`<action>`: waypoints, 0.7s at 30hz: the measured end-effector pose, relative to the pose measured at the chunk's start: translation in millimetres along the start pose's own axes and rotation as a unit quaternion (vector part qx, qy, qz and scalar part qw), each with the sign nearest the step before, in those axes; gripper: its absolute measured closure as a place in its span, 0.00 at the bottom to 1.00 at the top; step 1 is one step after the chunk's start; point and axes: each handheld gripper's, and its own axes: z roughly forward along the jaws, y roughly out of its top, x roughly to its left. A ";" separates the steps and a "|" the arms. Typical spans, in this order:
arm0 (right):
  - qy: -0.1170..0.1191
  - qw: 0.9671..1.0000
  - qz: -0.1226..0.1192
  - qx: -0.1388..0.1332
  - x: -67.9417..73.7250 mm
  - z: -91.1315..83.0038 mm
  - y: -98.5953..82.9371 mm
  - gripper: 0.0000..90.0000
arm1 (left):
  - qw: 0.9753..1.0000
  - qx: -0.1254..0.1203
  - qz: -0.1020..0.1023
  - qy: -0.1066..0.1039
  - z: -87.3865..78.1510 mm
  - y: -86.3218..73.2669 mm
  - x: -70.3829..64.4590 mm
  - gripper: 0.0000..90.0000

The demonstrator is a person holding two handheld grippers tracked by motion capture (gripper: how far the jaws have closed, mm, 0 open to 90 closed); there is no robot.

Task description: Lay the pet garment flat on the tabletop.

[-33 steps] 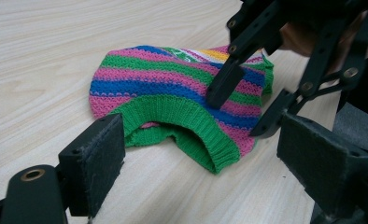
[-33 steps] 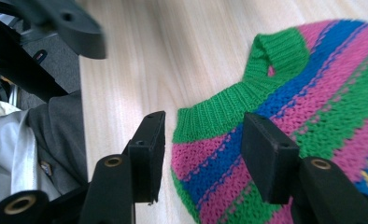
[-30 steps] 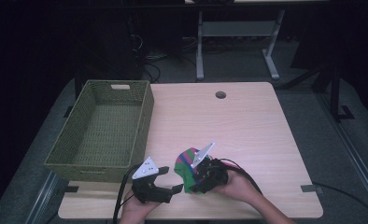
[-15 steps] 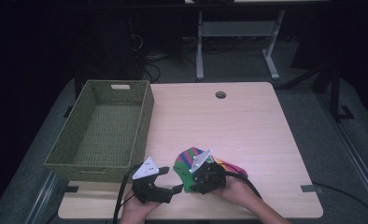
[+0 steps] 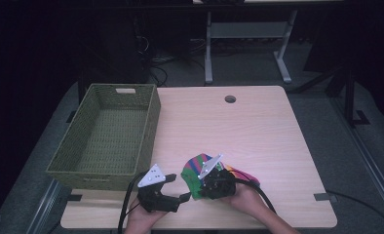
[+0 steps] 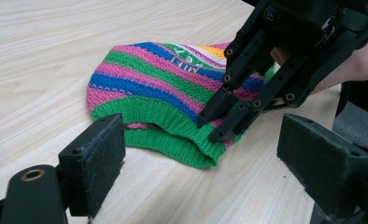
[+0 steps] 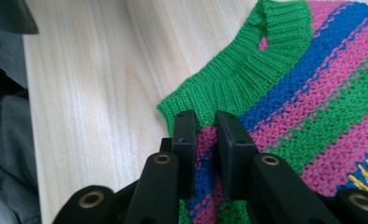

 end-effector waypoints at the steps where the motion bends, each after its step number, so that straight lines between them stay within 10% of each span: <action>1: 0.004 1.000 0.003 -0.006 -0.4 0.1 -0.2 0.87 | 1.000 -0.001 -0.001 0.001 0.0 -0.1 0.4 0.16; 21: 0.009 0.998 0.034 -0.054 -5.6 -40.0 1.3 0.87 | 1.000 -0.006 0.001 -0.003 -0.4 0.7 -0.2 0.16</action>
